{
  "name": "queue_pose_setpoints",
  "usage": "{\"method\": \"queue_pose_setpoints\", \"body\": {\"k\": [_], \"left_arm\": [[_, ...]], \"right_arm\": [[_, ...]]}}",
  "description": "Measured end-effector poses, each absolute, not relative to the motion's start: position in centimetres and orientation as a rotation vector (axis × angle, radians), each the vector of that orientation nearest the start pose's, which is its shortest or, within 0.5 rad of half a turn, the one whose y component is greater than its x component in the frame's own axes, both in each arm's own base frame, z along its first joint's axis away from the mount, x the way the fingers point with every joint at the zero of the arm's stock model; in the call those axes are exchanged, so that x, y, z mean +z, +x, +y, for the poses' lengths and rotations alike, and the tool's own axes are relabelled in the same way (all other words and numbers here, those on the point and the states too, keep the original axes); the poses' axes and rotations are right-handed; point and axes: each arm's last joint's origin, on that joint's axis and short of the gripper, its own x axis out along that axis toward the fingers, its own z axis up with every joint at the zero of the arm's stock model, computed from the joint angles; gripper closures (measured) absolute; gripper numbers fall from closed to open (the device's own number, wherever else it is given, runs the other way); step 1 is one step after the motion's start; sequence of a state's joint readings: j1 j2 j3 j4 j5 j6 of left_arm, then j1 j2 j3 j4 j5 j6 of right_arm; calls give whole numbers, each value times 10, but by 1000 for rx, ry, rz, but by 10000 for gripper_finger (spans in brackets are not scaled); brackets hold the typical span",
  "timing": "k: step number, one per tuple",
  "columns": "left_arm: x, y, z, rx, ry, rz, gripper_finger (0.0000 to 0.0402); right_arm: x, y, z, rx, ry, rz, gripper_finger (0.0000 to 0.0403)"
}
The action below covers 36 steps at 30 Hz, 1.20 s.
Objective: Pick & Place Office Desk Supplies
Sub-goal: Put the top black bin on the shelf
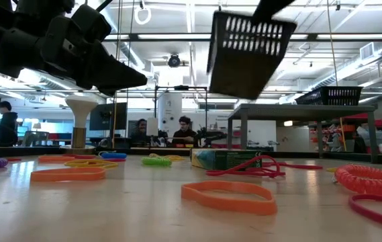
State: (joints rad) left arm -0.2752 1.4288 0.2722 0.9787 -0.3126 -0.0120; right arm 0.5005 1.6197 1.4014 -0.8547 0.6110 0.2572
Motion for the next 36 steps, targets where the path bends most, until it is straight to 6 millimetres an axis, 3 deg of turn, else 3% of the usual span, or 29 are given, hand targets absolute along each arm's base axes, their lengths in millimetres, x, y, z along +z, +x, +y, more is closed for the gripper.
{"method": "queue_pose_setpoints", "body": {"k": [8, 16, 25, 30, 36], "left_arm": [[147, 224, -54, 39, 42, 176, 334], [147, 224, -54, 39, 44, 177, 334], [147, 224, -54, 39, 46, 177, 334], [147, 224, -54, 39, 44, 178, 334], [147, 224, -54, 39, 46, 180, 334]], "right_arm": [[333, 252, 119, -254, -371, 868, 383], [354, 223, 79, -321, -410, 943, 382], [353, 225, 29, -413, -509, 1112, 381], [351, 226, -2, -449, -481, 1200, 385], [330, 224, -28, -451, -469, 1276, 383]]}}
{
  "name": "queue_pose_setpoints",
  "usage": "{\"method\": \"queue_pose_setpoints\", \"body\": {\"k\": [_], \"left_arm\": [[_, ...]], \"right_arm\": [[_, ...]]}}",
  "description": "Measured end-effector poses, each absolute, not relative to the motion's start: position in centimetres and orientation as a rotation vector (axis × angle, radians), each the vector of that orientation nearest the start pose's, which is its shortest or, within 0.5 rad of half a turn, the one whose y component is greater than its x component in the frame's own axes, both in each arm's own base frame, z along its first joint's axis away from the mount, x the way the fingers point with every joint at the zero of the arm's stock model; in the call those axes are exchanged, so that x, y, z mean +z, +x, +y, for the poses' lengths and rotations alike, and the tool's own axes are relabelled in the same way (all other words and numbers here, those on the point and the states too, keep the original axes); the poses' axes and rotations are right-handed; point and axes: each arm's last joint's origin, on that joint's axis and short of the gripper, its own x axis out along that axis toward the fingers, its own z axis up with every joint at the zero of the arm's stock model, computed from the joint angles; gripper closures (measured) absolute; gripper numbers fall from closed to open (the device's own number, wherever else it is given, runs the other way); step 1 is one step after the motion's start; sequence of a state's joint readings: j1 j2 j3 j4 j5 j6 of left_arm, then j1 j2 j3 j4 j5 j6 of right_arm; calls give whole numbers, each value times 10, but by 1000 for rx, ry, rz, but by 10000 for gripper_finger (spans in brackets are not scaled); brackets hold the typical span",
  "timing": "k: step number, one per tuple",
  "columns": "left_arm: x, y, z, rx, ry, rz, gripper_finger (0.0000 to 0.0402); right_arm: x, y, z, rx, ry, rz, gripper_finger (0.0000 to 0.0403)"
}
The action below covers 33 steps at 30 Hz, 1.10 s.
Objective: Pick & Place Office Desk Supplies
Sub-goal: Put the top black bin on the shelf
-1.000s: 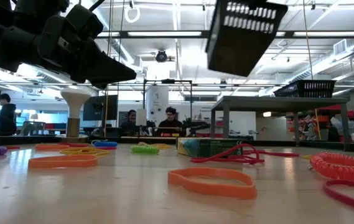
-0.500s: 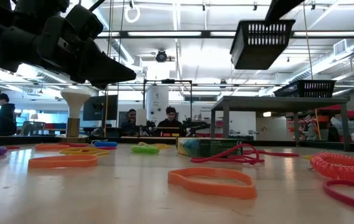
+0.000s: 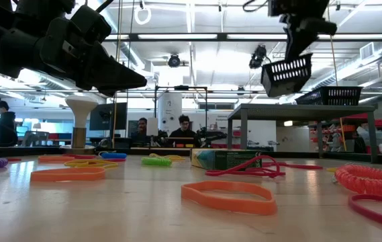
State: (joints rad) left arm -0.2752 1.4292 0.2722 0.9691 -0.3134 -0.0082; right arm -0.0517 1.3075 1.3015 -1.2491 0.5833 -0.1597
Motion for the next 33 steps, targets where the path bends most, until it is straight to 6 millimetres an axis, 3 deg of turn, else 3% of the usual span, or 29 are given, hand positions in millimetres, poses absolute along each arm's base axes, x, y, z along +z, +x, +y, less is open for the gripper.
{"method": "queue_pose_setpoints", "body": {"k": [11, 25, 33], "left_arm": [[146, 224, -54, 38, 57, 184, 334], [146, 224, -54, 39, 56, 184, 334], [146, 224, -54, 39, 56, 184, 334]], "right_arm": [[307, 197, -51, -465, -508, 1242, 383], [292, 192, -63, -432, -539, 1254, 380], [293, 192, -64, -479, -547, 1259, 328]]}}
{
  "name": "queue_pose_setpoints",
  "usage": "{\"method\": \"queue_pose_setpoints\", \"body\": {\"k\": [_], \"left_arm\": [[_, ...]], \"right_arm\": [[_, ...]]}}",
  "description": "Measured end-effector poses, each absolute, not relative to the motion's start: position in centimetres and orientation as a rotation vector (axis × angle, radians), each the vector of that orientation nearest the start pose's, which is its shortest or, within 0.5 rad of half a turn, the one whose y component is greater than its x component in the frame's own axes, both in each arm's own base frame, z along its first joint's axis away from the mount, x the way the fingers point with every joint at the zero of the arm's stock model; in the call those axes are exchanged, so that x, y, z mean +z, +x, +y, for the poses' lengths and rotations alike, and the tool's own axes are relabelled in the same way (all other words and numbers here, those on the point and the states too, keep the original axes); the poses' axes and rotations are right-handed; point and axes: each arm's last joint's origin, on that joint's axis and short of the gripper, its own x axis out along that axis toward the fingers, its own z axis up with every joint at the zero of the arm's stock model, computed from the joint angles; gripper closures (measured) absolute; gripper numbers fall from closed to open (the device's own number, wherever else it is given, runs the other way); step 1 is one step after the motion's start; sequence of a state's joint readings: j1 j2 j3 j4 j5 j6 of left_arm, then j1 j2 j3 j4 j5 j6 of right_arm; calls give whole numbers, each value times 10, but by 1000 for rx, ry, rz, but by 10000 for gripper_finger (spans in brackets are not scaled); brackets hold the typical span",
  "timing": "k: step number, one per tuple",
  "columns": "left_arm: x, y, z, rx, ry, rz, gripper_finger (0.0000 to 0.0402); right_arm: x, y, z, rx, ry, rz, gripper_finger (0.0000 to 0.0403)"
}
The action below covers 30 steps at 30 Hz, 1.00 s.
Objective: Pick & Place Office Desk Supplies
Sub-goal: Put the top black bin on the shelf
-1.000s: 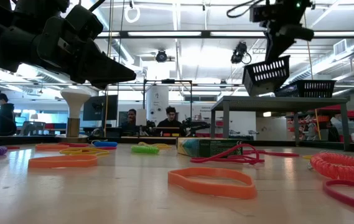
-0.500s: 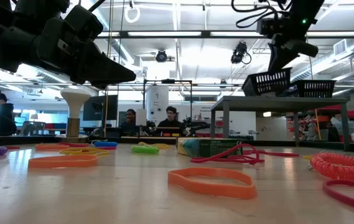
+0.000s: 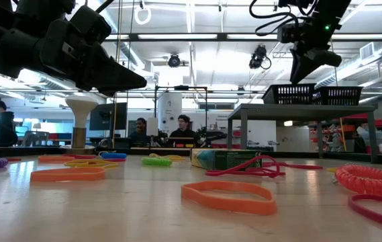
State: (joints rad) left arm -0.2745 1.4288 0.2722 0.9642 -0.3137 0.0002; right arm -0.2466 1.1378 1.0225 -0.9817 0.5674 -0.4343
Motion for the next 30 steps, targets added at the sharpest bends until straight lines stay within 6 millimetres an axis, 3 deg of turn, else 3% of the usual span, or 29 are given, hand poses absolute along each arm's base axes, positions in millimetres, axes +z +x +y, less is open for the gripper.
{"method": "queue_pose_setpoints", "body": {"k": [8, 15, 21, 26, 30], "left_arm": [[146, 224, -54, 39, 56, 184, 334], [146, 224, -54, 40, 52, 184, 334], [146, 223, -54, 40, 53, 185, 334], [147, 224, -54, 39, 56, 183, 334], [147, 224, -54, 38, 67, 178, 334]], "right_arm": [[293, 191, -66, -554, -549, 1257, 296], [294, 190, -65, -599, -487, 1229, 315], [305, 185, -70, -704, -383, 1105, 328], [314, 177, -87, -847, -240, 985, 346], [310, 176, -110, -892, -38, 922, 386]]}}
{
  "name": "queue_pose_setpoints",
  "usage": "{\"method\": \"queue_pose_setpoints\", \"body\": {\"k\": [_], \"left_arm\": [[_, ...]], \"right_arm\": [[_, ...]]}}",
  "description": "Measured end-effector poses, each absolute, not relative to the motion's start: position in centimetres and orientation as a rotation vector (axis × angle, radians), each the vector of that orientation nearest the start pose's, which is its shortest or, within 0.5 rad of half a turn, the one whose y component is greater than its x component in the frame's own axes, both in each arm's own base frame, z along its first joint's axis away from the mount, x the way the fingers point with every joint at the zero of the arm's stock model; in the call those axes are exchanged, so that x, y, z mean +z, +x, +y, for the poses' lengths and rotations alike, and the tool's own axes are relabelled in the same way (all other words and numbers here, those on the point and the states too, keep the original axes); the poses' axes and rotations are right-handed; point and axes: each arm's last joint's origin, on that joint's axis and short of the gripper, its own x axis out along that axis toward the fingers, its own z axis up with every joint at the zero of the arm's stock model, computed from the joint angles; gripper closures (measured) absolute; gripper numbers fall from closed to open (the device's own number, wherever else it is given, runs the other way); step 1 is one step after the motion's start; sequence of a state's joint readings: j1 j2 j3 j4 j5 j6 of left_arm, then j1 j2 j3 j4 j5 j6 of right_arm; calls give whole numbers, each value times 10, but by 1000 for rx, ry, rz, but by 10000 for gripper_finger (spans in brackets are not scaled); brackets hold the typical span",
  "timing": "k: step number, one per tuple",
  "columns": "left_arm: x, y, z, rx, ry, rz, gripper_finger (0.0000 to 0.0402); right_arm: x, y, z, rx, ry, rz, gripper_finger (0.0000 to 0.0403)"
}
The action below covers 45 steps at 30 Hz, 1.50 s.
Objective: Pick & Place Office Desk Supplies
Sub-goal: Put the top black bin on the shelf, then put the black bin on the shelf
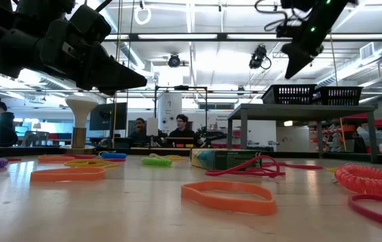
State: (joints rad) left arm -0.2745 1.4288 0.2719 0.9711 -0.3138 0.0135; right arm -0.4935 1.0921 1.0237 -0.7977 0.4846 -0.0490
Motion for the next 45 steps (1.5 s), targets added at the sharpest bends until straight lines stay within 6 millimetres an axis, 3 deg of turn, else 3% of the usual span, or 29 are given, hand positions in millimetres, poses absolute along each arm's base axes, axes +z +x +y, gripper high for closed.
{"method": "queue_pose_setpoints", "body": {"k": [5, 10, 18, 27, 35, 39, 45], "left_arm": [[147, 224, -54, 38, 63, 180, 334], [147, 224, -54, 38, 71, 181, 334], [147, 224, -54, 38, 67, 180, 333], [147, 224, -54, 38, 66, 181, 334], [147, 224, -54, 38, 66, 182, 334], [147, 224, -54, 38, 66, 181, 334], [147, 223, -54, 39, 58, 181, 333]], "right_arm": [[298, 174, -131, -927, 135, 991, 391], [292, 175, -133, -918, 208, 1097, 398], [287, 174, -138, -1046, 162, 1145, 391], [290, 174, -137, -1066, 128, 1132, 393], [310, 169, -107, -999, 70, 1010, 397], [316, 173, -81, -910, 59, 917, 398], [305, 188, -32, -713, 32, 836, 400]]}}
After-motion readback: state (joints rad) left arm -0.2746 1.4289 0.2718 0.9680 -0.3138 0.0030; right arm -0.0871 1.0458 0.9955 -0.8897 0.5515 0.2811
